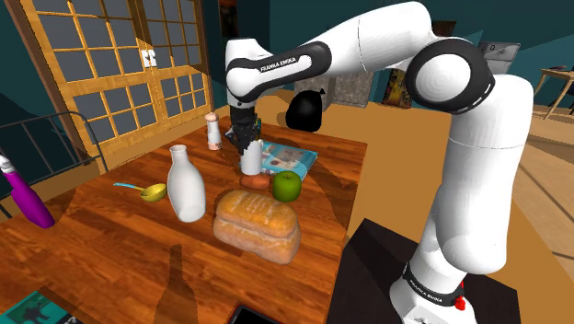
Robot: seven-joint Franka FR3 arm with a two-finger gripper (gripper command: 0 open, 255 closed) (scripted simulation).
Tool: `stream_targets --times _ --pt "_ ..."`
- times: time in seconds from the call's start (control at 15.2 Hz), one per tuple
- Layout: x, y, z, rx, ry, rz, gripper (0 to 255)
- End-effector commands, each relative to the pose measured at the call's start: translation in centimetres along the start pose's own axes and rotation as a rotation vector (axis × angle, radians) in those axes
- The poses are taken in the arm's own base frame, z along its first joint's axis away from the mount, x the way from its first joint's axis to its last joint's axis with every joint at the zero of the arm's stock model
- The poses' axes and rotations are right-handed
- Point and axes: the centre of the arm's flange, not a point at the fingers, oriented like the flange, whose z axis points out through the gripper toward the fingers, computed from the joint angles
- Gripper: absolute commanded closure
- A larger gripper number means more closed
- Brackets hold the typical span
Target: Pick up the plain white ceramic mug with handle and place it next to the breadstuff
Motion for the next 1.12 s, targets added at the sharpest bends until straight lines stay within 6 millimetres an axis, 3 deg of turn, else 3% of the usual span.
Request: stream_targets --times 0.0,1.06 --pt "-0.1 0.0 1.1 0.000 0.001 0.000 255" --pt "-0.6 -0.1 8.8 0.000 0.001 0.000 255"
